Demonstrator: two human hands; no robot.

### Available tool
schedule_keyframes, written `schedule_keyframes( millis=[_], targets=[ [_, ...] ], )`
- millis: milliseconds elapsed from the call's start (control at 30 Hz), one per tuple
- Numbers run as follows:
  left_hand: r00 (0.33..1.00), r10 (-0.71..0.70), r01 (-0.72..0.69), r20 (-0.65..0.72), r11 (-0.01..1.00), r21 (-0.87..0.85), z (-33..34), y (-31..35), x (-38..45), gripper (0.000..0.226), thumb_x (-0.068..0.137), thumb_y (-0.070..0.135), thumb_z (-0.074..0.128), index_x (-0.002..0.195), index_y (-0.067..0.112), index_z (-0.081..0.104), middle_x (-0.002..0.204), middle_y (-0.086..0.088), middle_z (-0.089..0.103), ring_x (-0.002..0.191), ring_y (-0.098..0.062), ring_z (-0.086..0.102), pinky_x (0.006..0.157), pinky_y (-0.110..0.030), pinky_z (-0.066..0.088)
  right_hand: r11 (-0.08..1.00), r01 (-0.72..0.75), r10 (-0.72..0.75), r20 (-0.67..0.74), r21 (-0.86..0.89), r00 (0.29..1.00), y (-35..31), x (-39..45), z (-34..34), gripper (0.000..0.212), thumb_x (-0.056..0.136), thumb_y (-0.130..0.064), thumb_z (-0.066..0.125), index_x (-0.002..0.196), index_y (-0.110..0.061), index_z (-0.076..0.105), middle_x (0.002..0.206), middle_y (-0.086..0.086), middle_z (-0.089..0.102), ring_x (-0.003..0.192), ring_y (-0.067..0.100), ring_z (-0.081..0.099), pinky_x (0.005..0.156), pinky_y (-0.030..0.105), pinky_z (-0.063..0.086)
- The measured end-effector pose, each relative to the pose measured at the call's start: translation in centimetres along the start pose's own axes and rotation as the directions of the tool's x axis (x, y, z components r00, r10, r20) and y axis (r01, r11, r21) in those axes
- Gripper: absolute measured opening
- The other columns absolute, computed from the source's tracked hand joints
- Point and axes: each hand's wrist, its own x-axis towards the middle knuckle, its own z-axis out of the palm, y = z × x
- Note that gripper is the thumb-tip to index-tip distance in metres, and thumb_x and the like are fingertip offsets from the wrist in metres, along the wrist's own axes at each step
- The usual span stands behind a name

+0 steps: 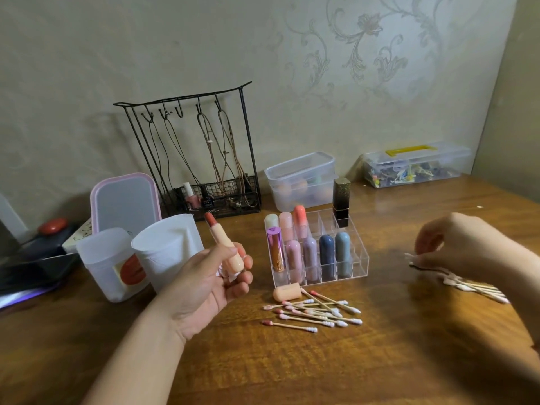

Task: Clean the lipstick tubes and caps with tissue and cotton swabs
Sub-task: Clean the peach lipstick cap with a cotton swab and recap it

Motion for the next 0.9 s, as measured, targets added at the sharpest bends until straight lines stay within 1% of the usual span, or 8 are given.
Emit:
schedule_keyframes(
  millis=[200, 300, 400, 500, 567, 667, 767, 900],
  targets=[
    [1.0, -0.005, 0.003, -0.02, 0.997, -0.074, 0.0, 0.3, -0.1, 0.023, 0.072, 0.019, 0.064, 0.093, 0.011, 0.059, 0.08, -0.011, 0.059, 0.061, -0.016, 0.056, 0.05, -0.023, 0.052, 0.999, 0.038, -0.039, 0.039, 0.034, 0.998, -0.6, 0.0, 0.3, 0.022, 0.076, -0.012, 0.081, 0.072, -0.03, 0.069, 0.073, -0.013, 0.066, 0.074, 0.005, 0.061, 0.065, 0.021, 0.044],
    [1.0, 0.004, -0.003, 0.008, 0.998, -0.061, 0.1, 0.2, -0.2, 0.021, 0.072, 0.016, 0.063, 0.093, 0.011, 0.059, 0.081, -0.012, 0.059, 0.061, -0.016, 0.056, 0.049, -0.023, 0.051, 0.989, 0.069, -0.061, -0.068, 0.134, 0.996, -1.2, -0.2, 0.4, 0.023, 0.086, -0.005, 0.07, 0.088, -0.028, 0.071, 0.076, -0.011, 0.062, 0.073, 0.005, 0.058, 0.063, 0.022, 0.042],
    [1.0, 0.001, 0.0, 0.014, 0.998, -0.059, 0.1, 0.3, -0.2, 0.021, 0.073, 0.016, 0.063, 0.092, 0.011, 0.06, 0.08, -0.011, 0.059, 0.061, -0.015, 0.055, 0.049, -0.023, 0.051, 0.973, 0.138, -0.096, -0.218, 0.186, 0.971, -2.4, -0.7, 0.3, 0.031, 0.09, 0.001, 0.062, 0.083, -0.029, 0.066, 0.079, -0.005, 0.064, 0.07, 0.0, 0.054, 0.057, 0.017, 0.036],
    [1.0, -0.031, 0.031, 0.003, 0.999, -0.041, 0.1, 0.3, -0.4, 0.015, 0.079, 0.012, 0.061, 0.094, 0.011, 0.06, 0.08, -0.011, 0.059, 0.062, -0.015, 0.056, 0.048, -0.022, 0.05, 0.908, 0.386, -0.295, -0.409, 0.16, 0.863, -5.0, -2.5, 0.6, 0.036, 0.086, 0.009, 0.06, 0.083, -0.025, 0.069, 0.084, -0.008, 0.06, 0.072, 0.001, 0.053, 0.061, 0.011, 0.036],
    [0.997, -0.068, 0.068, -0.027, 0.997, -0.024, 0.2, 0.2, -0.4, 0.009, 0.085, 0.011, 0.058, 0.094, 0.012, 0.059, 0.078, -0.011, 0.06, 0.062, -0.016, 0.056, 0.047, -0.022, 0.048, 0.817, 0.539, -0.451, -0.356, 0.205, 0.818, -7.3, -4.5, 1.6, 0.028, 0.086, 0.002, 0.063, 0.09, -0.025, 0.072, 0.08, -0.016, 0.06, 0.074, 0.002, 0.057, 0.059, 0.012, 0.041],
    [0.988, -0.126, 0.124, -0.086, 0.992, -0.035, 0.1, 0.0, -0.3, 0.012, 0.085, 0.013, 0.061, 0.097, 0.013, 0.058, 0.077, -0.011, 0.06, 0.062, -0.016, 0.055, 0.045, -0.022, 0.047, 0.764, 0.611, -0.607, -0.09, 0.209, 0.79, -10.3, -6.4, 4.2, 0.019, 0.089, -0.041, 0.065, 0.107, -0.035, 0.068, 0.082, -0.023, 0.056, 0.074, -0.003, 0.054, 0.06, 0.014, 0.04],
    [0.986, -0.147, 0.138, -0.076, 0.984, -0.116, 0.3, 0.1, -0.3, 0.019, 0.083, 0.013, 0.063, 0.1, 0.012, 0.055, 0.077, -0.011, 0.059, 0.061, -0.016, 0.054, 0.042, -0.021, 0.047, 0.726, 0.686, -0.677, -0.126, 0.048, 0.725, -11.2, -6.1, 6.4, 0.03, 0.092, -0.05, 0.056, 0.12, -0.04, 0.063, 0.103, -0.019, 0.062, 0.087, 0.005, 0.062, 0.068, 0.021, 0.049],
    [0.989, -0.115, 0.109, -0.093, 0.992, -0.069, 0.2, 0.2, -0.4, 0.019, 0.085, 0.017, 0.064, 0.099, 0.01, 0.054, 0.077, -0.01, 0.059, 0.06, -0.014, 0.054, 0.042, -0.021, 0.047, 0.721, 0.681, -0.693, -0.164, -0.13, 0.702, -11.5, -5.1, 7.5, 0.026, 0.094, -0.051, 0.052, 0.109, -0.035, 0.066, 0.095, -0.012, 0.061, 0.076, 0.014, 0.065, 0.053, 0.021, 0.036]
  ],
)
